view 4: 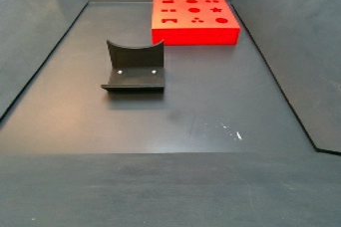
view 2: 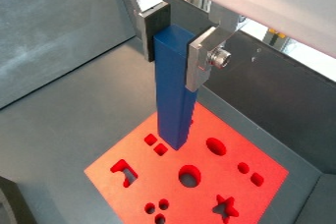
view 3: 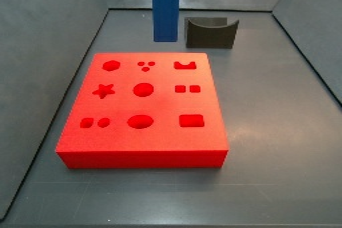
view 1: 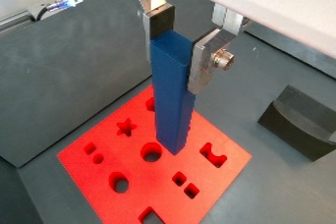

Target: Insert the rectangle object.

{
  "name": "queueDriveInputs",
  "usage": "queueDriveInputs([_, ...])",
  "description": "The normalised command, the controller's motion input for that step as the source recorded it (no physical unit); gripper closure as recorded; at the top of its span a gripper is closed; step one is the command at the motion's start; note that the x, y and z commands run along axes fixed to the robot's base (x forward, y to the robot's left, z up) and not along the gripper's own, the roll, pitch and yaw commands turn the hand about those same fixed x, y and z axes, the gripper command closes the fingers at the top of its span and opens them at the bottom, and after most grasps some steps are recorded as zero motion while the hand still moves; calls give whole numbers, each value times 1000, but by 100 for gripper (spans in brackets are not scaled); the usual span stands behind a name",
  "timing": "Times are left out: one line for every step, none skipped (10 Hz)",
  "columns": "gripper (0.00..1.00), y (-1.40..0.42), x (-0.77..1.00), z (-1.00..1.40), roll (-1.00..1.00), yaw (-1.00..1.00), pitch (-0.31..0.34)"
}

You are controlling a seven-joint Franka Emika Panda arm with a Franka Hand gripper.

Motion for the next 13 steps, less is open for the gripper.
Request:
queueDriveInputs([100,0,0,-37,0,0,0])
queueDriveInputs([100,0,0,-60,10,0,0])
queueDriveInputs([100,-11,0,-66,9,0,0])
queueDriveInputs([100,-29,0,-71,6,0,0])
queueDriveInputs([100,-37,0,-60,0,0,0])
queueDriveInputs([100,-40,0,-54,0,0,0])
queueDriveInputs([100,-46,0,-51,0,0,0])
queueDriveInputs([100,-46,0,-49,0,0,0])
queueDriveInputs([100,-43,0,-49,0,0,0])
queueDriveInputs([100,-46,0,-40,0,0,0])
queueDriveInputs([100,-40,0,-40,0,0,0])
queueDriveInputs([100,-51,0,-46,0,0,0])
queueDriveInputs([100,-57,0,-43,0,0,0])
